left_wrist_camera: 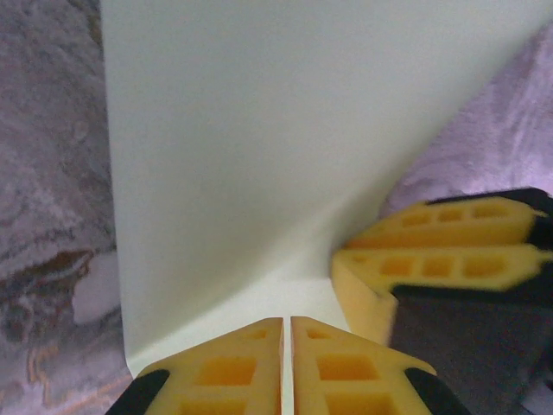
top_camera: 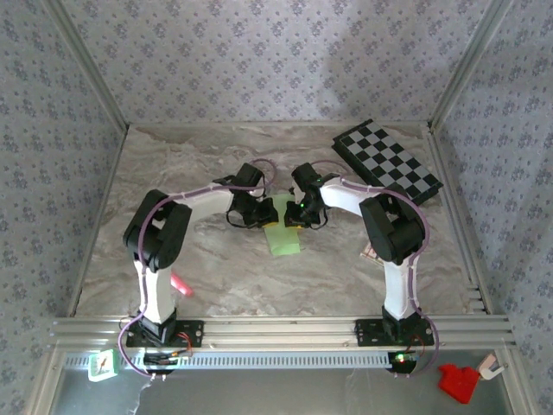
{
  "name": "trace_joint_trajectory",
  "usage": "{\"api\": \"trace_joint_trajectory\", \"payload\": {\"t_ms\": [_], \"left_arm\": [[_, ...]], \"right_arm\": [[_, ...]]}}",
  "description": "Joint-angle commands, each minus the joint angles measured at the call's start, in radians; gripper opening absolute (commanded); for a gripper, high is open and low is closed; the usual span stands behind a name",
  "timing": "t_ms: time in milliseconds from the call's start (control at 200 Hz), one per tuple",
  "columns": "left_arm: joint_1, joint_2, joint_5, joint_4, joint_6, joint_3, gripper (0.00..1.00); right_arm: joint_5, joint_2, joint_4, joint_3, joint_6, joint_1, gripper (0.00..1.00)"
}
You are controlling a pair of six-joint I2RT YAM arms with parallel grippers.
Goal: Fold a paper plane with a square sheet of paper (pick it up from the middle)
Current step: First fold the square sheet of paper in half at the center of the table.
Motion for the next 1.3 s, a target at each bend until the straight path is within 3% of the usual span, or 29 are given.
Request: {"api": "trace_joint_trajectory", "payload": {"t_ms": [0, 215, 520, 715, 850, 1049, 1294], "left_arm": [[0.001, 0.028, 0.003, -0.004, 0.018, 0.035, 0.11], [0.058, 0.030, -0.099, 0.031, -0.017, -0.048, 0.11], [0.171, -0.043, -0.110, 0.044, 0.009, -0.156, 0.11], [0.156, -0.133, 0.008, 0.115, 0.032, -0.131, 0.12], [0.110, -0.110, 0.066, 0.160, 0.032, -0.092, 0.12], [0.066, 0.021, 0.075, 0.147, 0.032, 0.000, 0.12], [0.109, 0.111, 0.027, 0.116, 0.067, 0.042, 0.12]], "right_arm": [[0.152, 0.109, -0.137, -0.062, -0.003, 0.001, 0.19], [0.166, 0.122, -0.149, -0.062, -0.023, -0.002, 0.19], [0.175, 0.138, -0.158, -0.051, -0.046, -0.007, 0.19], [0.175, 0.141, -0.170, -0.036, -0.062, -0.005, 0.19], [0.173, 0.143, -0.175, -0.031, -0.066, -0.004, 0.19], [0.172, 0.148, -0.182, -0.027, -0.071, -0.002, 0.19], [0.175, 0.150, -0.193, -0.027, -0.092, -0.003, 0.18]]}}
